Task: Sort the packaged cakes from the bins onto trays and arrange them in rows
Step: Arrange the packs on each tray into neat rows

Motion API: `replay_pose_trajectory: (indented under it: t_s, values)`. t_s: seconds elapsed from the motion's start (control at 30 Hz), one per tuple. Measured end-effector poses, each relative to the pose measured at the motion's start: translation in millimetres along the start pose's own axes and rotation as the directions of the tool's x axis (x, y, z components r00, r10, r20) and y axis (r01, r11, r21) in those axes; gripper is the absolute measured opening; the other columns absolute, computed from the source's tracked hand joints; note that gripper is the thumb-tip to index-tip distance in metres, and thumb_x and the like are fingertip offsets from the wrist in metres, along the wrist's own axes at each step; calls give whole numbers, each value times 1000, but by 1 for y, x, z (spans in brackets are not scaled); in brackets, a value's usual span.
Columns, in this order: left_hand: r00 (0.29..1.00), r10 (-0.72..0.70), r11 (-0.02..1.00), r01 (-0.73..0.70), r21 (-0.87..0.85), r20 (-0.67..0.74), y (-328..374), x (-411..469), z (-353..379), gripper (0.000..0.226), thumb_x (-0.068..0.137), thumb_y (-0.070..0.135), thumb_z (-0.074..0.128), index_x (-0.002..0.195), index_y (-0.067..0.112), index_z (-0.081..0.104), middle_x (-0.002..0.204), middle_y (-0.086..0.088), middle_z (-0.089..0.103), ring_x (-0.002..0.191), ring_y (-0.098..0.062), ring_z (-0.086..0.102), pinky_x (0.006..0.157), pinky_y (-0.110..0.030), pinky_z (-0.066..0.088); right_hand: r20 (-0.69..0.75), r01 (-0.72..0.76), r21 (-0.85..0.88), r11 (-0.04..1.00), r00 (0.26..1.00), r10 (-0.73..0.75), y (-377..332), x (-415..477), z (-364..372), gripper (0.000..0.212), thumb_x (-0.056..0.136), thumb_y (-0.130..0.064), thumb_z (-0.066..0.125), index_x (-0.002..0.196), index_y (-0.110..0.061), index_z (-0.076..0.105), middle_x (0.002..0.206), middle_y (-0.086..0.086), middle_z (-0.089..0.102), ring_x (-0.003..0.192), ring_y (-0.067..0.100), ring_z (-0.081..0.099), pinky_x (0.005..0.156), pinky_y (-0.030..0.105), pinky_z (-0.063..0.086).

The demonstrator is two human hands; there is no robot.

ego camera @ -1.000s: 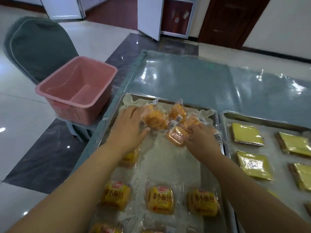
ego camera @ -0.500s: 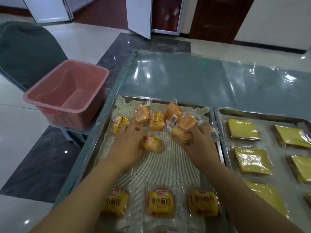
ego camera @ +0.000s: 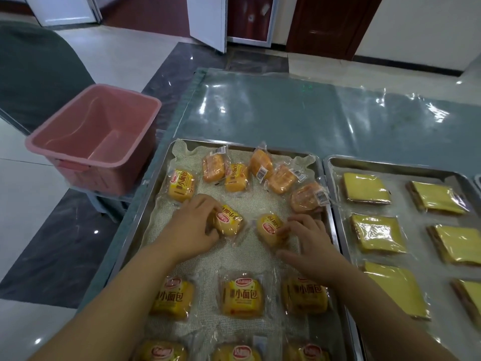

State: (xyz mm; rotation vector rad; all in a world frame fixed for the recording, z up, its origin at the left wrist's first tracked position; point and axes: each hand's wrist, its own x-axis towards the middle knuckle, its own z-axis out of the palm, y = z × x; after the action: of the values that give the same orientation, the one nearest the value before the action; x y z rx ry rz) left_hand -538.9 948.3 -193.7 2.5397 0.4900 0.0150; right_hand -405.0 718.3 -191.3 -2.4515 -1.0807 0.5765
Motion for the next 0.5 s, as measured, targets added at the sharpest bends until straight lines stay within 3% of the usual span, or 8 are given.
replay_pose_trajectory:
  t_s: [0.1,0.2,0.3,0.4,0.5]
  values:
    - [999,-39,998,39,53,8,10,3,-2,49,80,32,61,126,28,45,130,9,39,120,-15,36,97,-33,35,-21,-93,142,985,995,97,-4,6,-2,43,75,-50,68,111,-32,51,124,-10,42,115,9,39,93,30,38]
    - [994,-45,987,30,155,99,16,6,0,65,78,35,61,138,31,36,141,8,31,124,-19,30,102,-39,33,24,-188,183,965,982,187,-5,12,2,62,73,-44,75,125,-27,46,122,-11,45,106,8,48,89,28,45]
    - [984,-92,980,62,191,150,21,9,0,66,79,39,59,140,33,34,145,6,25,127,-24,25,106,-43,28,59,-213,236,948,977,205,-5,15,7,67,70,-41,80,125,-27,46,118,-9,57,98,6,58,85,29,51]
    - [989,-127,976,112,186,71,28,6,1,61,79,54,46,136,32,38,142,2,27,127,-24,25,107,-43,25,-58,-211,236,949,971,231,-4,13,9,66,68,-44,80,124,-27,48,118,-7,54,97,8,56,84,32,53]
    - [990,-141,950,138,281,-10,33,1,4,74,72,71,24,132,31,40,132,0,29,118,-23,29,99,-41,29,-195,-230,190,955,944,266,-5,9,3,71,68,-55,75,124,-25,45,118,-7,50,97,11,55,82,34,53]
